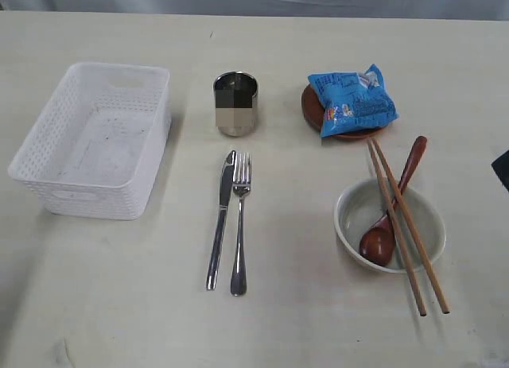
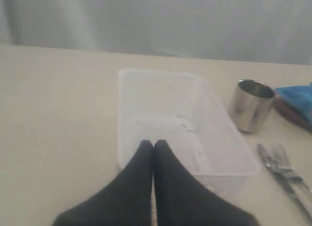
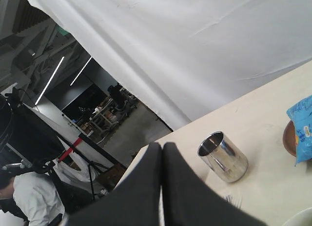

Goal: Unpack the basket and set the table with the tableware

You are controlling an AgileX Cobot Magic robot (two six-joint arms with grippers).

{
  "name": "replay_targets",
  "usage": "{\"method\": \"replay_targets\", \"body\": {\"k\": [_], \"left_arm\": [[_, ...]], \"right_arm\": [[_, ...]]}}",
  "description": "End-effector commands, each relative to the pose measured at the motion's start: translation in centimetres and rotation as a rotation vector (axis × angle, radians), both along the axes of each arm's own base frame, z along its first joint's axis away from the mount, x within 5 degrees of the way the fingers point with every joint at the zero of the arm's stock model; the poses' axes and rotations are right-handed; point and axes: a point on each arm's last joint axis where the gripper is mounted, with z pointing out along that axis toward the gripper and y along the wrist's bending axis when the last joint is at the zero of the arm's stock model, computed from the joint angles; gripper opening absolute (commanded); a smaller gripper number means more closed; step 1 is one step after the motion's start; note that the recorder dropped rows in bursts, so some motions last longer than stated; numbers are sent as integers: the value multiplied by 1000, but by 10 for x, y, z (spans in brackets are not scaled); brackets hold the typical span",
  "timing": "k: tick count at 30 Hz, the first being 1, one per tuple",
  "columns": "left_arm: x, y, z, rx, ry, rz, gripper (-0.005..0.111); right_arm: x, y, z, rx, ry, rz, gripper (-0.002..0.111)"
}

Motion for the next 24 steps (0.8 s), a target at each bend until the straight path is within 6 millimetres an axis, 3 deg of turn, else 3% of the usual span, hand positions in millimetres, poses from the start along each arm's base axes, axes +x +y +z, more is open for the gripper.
{"method": "replay_targets", "body": {"k": [1,4,7,20,21,22,24], "left_arm": [[1,5,0,183,-47,54,0],[1,6,0,263,-58,43,0],[1,5,0,189,-46,55,0],[0,5,-1,195,-35,53,0],[0,5,-1,195,-35,53,0],[0,5,-1,195,-35,53,0],[0,5,-1,195,-35,53,0]], "right_arm": [[0,0,0,4,-7,-4,0],[0,0,0,4,-7,-4,0],[0,0,0,4,-7,-4,0],[0,0,0,-13,-17,-5,0],[0,-1,0,-139,-96,-20,0],[0,0,-1,-380,-221,-35,0],[0,-1,-3,-589,-312,-65,0]]}}
